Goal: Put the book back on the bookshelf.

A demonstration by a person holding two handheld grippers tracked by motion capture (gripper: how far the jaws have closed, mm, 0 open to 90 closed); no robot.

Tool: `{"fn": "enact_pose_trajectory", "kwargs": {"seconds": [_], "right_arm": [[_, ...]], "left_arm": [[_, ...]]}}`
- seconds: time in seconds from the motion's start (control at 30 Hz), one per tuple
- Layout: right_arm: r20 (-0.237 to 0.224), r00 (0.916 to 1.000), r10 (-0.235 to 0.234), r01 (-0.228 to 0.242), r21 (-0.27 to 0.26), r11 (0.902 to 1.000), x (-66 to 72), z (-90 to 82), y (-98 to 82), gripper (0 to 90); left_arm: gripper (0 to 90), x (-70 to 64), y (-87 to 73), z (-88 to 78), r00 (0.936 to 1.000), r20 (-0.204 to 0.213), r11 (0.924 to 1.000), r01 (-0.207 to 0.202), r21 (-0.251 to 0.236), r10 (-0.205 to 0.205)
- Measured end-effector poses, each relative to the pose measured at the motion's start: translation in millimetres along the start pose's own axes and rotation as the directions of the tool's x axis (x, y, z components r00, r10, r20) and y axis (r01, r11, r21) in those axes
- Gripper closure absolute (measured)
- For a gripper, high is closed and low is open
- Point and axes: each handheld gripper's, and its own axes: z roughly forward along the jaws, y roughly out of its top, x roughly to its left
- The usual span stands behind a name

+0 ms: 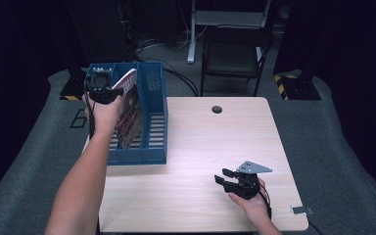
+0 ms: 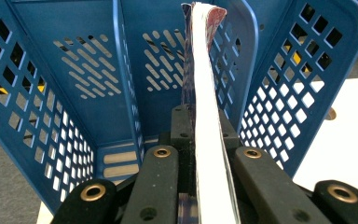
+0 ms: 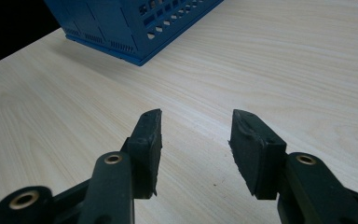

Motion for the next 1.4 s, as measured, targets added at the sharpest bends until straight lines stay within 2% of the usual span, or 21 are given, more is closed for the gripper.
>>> {"fn": "enact_pose_trajectory", "kwargs": {"seconds": [0.07, 0.27, 0.4, 0.57, 0.6, 0.63, 0.7, 0.83, 1.0, 1.2, 1.4], "right_arm": [[-0.001, 1.0000, -0.001, 0.001, 0.000, 1.0000, 0.0, 0.1, -0.1, 53.5], [-0.003, 1.0000, -0.008, 0.008, 0.007, 0.9999, 0.0, 1.1, -0.3, 53.5], [-0.004, 1.0000, -0.007, 0.007, 0.013, 0.9999, -0.1, 1.7, -0.5, 53.5], [-0.005, 0.9999, -0.013, 0.013, 0.017, 0.9998, 0.5, 3.3, -1.1, 53.5], [-0.008, 0.9999, -0.015, 0.015, 0.022, 0.9996, 0.9, 4.0, -1.1, 53.5], [-0.008, 0.9999, -0.015, 0.015, 0.022, 0.9996, 0.9, 4.0, -1.1, 53.5], [-0.010, 0.9998, -0.016, 0.016, 0.021, 0.9996, 1.2, 4.6, -1.4, 53.5], [-0.006, 0.9999, -0.013, 0.013, 0.028, 0.9995, 1.1, 5.8, -1.5, 53.4], [-0.009, 0.9998, -0.016, 0.016, 0.036, 0.9992, 1.6, 7.4, -1.7, 53.3], [-0.004, 0.9999, -0.012, 0.012, 0.032, 0.9994, 2.2, 7.2, -1.4, 53.3], [-0.004, 1.0000, -0.009, 0.009, 0.026, 0.9996, 1.6, 6.1, -1.5, 53.3]], "left_arm": [[83.6, 0.3, 0.1, -0.1, 1.0000, -0.001, 1.0000, -0.004, -0.005, 0.004], [83.5, 1.1, -0.6, 0.3, 1.0000, 0.005, 0.9999, 0.002, 0.013, -0.002], [83.2, 2.2, -0.4, -0.1, 0.9999, 0.006, 0.9995, -0.009, 0.029, 0.009], [82.7, 8.4, -2.1, -3.4, 1.0000, 0.001, 0.9979, -0.003, 0.065, 0.003], [82.3, 11.5, -3.7, -3.8, 1.0000, 0.000, 0.9960, -0.005, 0.089, 0.005], [82.0, 11.5, -3.7, -3.8, 1.0000, 0.000, 0.9960, -0.005, 0.089, 0.005], [81.6, 14.3, -6.0, -5.3, 0.9999, -0.003, 0.9925, -0.015, 0.121, 0.016], [81.2, 21.0, -10.4, -10.5, 0.9999, 0.009, 0.9935, -0.007, 0.113, 0.006], [81.2, 24.8, -13.1, -15.7, 0.9996, 0.027, 0.9925, -0.017, 0.121, 0.013], [79.6, 24.1, -13.2, -17.6, 0.9986, 0.050, 0.9909, -0.023, 0.132, 0.016], [79.3, 20.9, -11.9, -19.3, 0.9983, 0.051, 0.9885, -0.034, 0.148, 0.026]]}}
